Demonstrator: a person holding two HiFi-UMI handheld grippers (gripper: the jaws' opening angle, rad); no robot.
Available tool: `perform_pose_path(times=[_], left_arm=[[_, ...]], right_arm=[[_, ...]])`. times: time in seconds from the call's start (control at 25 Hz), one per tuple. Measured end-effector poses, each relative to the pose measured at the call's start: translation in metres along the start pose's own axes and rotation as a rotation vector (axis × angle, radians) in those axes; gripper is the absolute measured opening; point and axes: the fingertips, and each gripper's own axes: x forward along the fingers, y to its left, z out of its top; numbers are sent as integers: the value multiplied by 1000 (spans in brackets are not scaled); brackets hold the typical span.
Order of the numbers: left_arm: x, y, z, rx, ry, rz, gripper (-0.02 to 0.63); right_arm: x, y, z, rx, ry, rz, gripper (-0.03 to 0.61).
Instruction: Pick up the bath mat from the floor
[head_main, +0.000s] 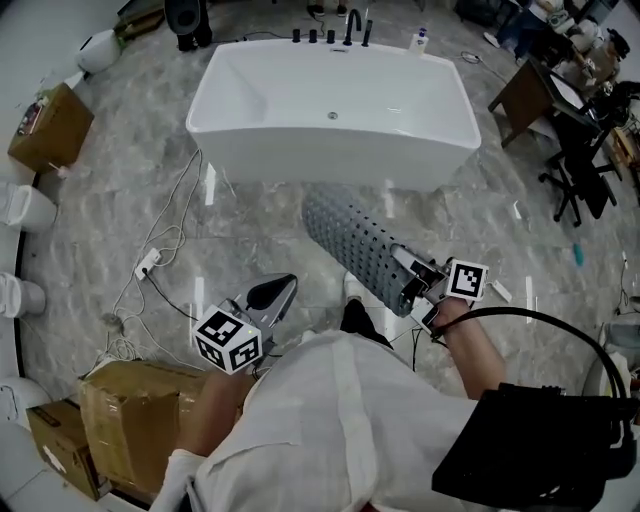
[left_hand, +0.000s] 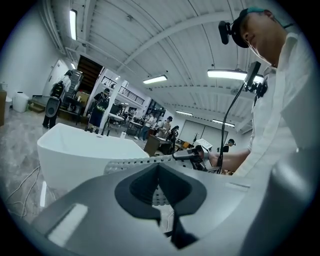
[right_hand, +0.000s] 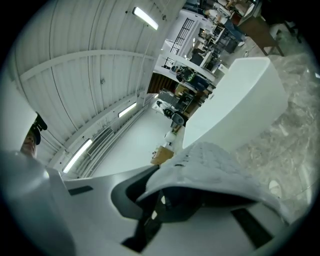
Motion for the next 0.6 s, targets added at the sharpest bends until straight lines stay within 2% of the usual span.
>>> perform_pose_path(times=[0.6], left_arm=[[-35, -14, -17, 15, -8, -11, 6]], right_arm=[[-18, 30, -38, -23, -5, -8, 14]])
